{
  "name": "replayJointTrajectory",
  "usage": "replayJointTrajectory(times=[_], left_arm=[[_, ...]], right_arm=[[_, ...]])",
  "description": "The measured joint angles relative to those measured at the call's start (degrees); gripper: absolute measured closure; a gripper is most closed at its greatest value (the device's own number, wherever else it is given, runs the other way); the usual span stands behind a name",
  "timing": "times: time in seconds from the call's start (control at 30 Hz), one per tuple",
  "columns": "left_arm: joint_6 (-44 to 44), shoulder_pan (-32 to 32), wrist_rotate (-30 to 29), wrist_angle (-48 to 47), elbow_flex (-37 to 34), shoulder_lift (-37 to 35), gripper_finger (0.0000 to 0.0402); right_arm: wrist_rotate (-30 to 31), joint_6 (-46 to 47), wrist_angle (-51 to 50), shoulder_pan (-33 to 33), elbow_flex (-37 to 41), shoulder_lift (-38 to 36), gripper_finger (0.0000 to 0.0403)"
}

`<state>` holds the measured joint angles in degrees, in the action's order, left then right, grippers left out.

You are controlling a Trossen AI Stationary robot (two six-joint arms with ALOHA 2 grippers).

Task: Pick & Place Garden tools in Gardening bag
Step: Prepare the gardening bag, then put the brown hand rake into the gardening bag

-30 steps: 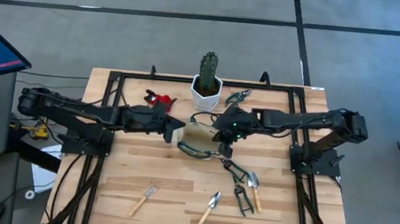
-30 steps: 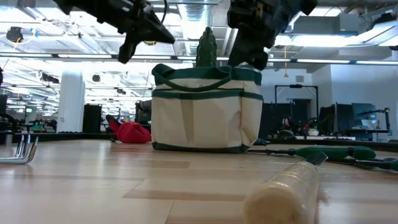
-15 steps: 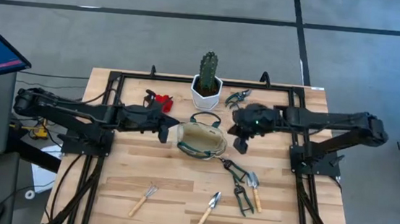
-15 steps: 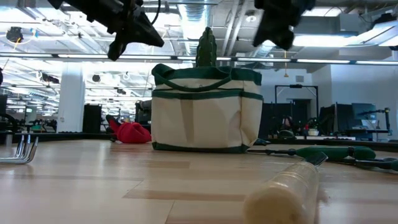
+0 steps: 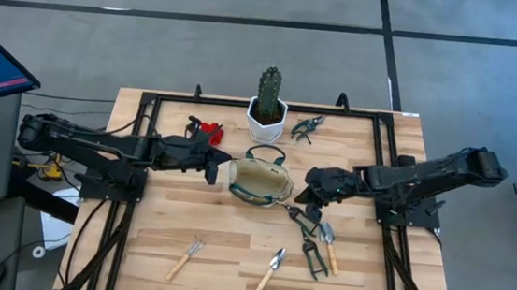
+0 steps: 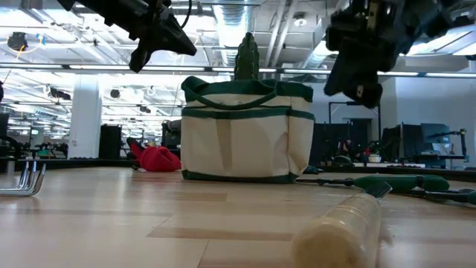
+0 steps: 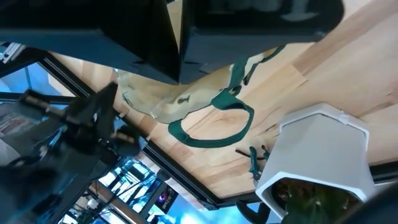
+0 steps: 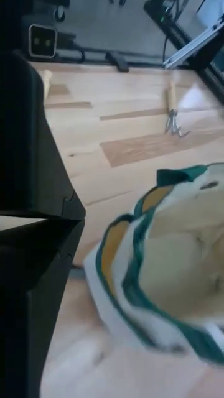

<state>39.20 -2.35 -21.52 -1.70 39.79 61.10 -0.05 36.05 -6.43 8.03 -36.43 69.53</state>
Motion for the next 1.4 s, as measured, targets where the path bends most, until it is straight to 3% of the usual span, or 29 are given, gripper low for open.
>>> replayJointTrajectory(times=[0.43, 0.83, 1.07, 1.2, 1.4], left_arm=[[0.0, 0.0, 0.0, 0.2, 0.0, 0.0, 0.0401], [0.0, 0.0, 0.1, 0.2, 0.0, 0.0, 0.0401], [0.0, 0.0, 0.3, 0.2, 0.0, 0.0, 0.0401], [-1.6, 0.0, 0.5, 0.1, -0.1, -0.9, 0.0401], [-5.6, 0.0, 1.1, 0.7, 0.0, -6.5, 0.0401]], right_arm=[[2.3, 2.6, 16.4, 1.2, 1.4, 13.8, 0.0403], [6.8, 2.6, 16.5, -1.5, 1.4, 14.8, 0.0403], [4.0, 2.6, 15.4, -2.3, 1.4, 14.7, 0.0403], [-1.5, 2.9, 11.0, -2.2, 1.0, 10.3, 0.0403], [-1.2, -1.7, 1.1, -2.6, -2.0, -4.5, 0.0403]])
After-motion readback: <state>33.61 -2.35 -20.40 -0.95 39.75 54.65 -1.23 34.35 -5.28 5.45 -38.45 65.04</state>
